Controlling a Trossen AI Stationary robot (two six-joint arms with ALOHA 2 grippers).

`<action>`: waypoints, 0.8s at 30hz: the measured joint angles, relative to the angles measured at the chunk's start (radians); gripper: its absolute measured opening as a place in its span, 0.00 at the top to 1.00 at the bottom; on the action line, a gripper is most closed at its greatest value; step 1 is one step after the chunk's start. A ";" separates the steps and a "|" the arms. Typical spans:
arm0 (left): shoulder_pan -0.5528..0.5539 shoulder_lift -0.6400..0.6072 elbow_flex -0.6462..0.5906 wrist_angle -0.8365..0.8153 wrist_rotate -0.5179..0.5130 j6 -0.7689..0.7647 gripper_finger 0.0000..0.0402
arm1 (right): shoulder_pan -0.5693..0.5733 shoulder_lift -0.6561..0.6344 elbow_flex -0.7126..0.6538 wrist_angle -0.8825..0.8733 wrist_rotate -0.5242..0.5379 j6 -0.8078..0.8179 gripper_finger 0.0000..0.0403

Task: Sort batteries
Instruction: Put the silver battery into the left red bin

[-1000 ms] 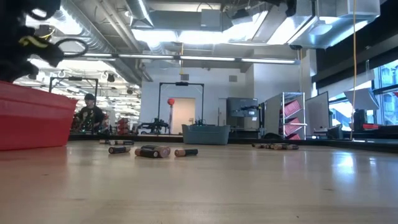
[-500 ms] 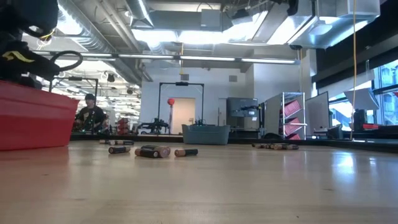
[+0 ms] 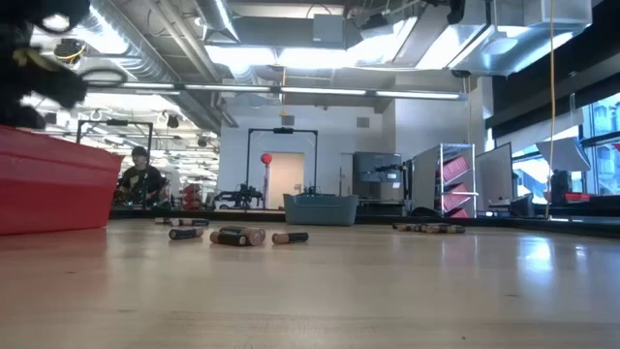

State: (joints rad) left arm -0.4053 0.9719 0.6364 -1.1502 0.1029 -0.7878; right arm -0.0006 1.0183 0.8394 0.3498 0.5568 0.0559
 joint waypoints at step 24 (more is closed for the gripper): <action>0.702 0.276 0.472 0.326 -0.279 0.337 0.81 | 0.000 0.000 0.000 0.000 -0.063 0.054 0.94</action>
State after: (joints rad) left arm 0.2965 1.2475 1.1080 -0.8246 -0.1765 -0.4506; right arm -0.0006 1.0183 0.8394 0.3498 0.4940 0.1099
